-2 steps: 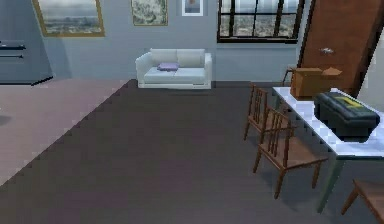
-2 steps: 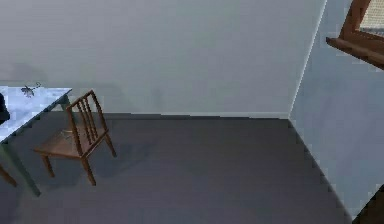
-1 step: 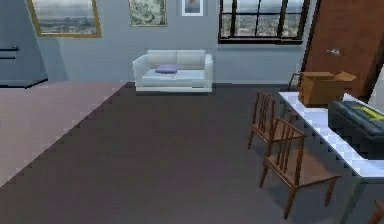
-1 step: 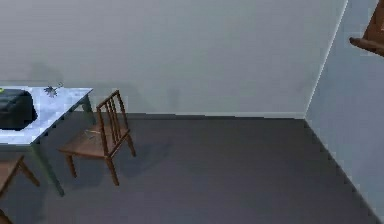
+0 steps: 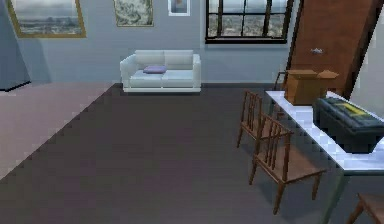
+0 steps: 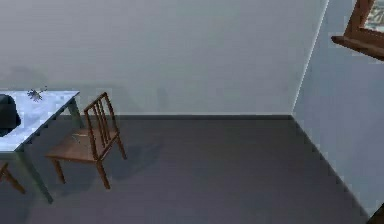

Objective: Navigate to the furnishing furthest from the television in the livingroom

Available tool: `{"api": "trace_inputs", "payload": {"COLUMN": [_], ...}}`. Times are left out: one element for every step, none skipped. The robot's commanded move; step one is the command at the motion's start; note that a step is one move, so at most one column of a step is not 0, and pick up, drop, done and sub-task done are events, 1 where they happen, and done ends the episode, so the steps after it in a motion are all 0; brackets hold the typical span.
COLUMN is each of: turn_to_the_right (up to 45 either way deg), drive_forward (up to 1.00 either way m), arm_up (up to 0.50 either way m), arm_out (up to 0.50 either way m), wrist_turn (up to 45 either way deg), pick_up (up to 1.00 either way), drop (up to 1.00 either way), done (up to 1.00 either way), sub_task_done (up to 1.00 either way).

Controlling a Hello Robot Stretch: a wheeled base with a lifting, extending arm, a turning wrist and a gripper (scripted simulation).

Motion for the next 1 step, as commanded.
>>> {"api": "trace_inputs", "payload": {"turn_to_the_right": [0.0], "drive_forward": [1.00], "arm_up": [0.00], "arm_out": [0.00], "wrist_turn": [0.0], "pick_up": [0.00], "drop": [0.00], "done": [0.00], "sub_task_done": [0.00]}}
